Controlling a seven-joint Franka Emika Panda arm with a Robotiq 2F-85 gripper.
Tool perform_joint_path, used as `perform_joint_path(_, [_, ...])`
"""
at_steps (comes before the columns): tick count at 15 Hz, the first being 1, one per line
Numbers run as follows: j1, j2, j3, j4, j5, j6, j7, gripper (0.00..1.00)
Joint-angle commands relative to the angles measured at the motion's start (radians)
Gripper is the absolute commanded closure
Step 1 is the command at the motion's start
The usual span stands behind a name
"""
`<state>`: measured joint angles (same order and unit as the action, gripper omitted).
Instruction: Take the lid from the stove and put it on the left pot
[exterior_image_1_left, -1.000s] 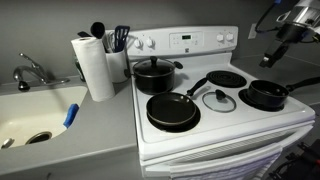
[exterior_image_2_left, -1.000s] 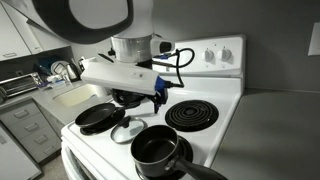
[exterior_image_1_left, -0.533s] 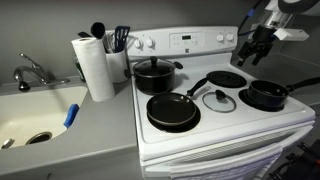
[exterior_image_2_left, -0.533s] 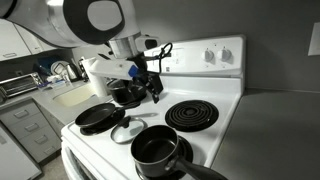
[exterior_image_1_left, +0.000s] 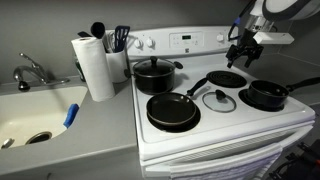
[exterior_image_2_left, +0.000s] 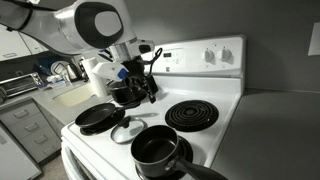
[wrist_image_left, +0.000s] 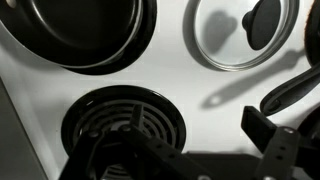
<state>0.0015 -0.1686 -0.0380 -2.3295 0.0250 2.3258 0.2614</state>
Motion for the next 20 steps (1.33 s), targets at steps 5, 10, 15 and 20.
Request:
perform_joint_path(5, [0.020, 0.050, 0.082, 0.029, -0.034, 0.008, 0.014, 0.00])
perform_joint_path(10, [0.045, 0.130, 0.122, 0.024, -0.028, 0.112, 0.098, 0.00])
perform_joint_path(15, [0.061, 0.188, 0.121, 0.048, -0.018, 0.101, 0.172, 0.00])
perform_joint_path(20, [0.086, 0.184, 0.129, 0.038, 0.001, 0.104, 0.161, 0.00])
